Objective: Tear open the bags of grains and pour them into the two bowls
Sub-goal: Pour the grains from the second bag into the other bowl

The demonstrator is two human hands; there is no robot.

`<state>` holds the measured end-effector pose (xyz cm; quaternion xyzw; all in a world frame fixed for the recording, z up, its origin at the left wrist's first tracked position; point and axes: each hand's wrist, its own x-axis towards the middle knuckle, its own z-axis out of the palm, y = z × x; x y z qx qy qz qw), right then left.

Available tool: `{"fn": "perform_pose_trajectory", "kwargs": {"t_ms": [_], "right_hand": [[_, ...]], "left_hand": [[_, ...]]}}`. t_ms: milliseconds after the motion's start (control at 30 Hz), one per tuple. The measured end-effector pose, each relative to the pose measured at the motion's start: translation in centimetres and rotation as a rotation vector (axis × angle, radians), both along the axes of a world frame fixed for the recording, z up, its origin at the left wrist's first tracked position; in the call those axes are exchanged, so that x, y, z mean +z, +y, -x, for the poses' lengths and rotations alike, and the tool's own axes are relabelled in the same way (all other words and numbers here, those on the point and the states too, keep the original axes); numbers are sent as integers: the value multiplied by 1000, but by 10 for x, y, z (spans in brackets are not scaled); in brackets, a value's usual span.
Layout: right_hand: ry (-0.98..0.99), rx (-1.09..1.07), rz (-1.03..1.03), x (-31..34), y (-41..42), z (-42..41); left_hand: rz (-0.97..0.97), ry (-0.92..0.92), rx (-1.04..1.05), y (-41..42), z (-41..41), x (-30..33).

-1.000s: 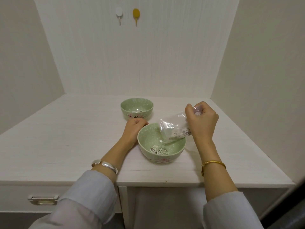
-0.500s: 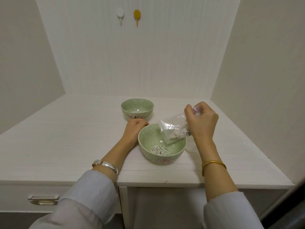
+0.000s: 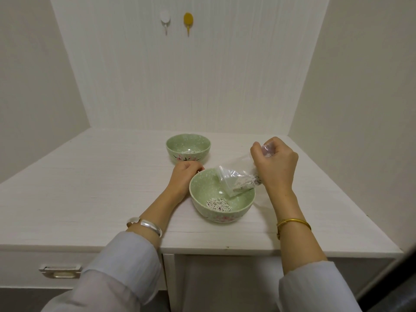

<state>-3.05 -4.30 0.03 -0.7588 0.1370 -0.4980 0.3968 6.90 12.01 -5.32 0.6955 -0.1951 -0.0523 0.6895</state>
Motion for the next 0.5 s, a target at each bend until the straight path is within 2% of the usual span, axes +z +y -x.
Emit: {"fn": "perform_pose_trajectory", "kwargs": {"t_ms": [500], "right_hand": [[18, -22, 27, 0, 0, -1]], "left_hand": [[-13, -13, 14, 0, 0, 0]]}}
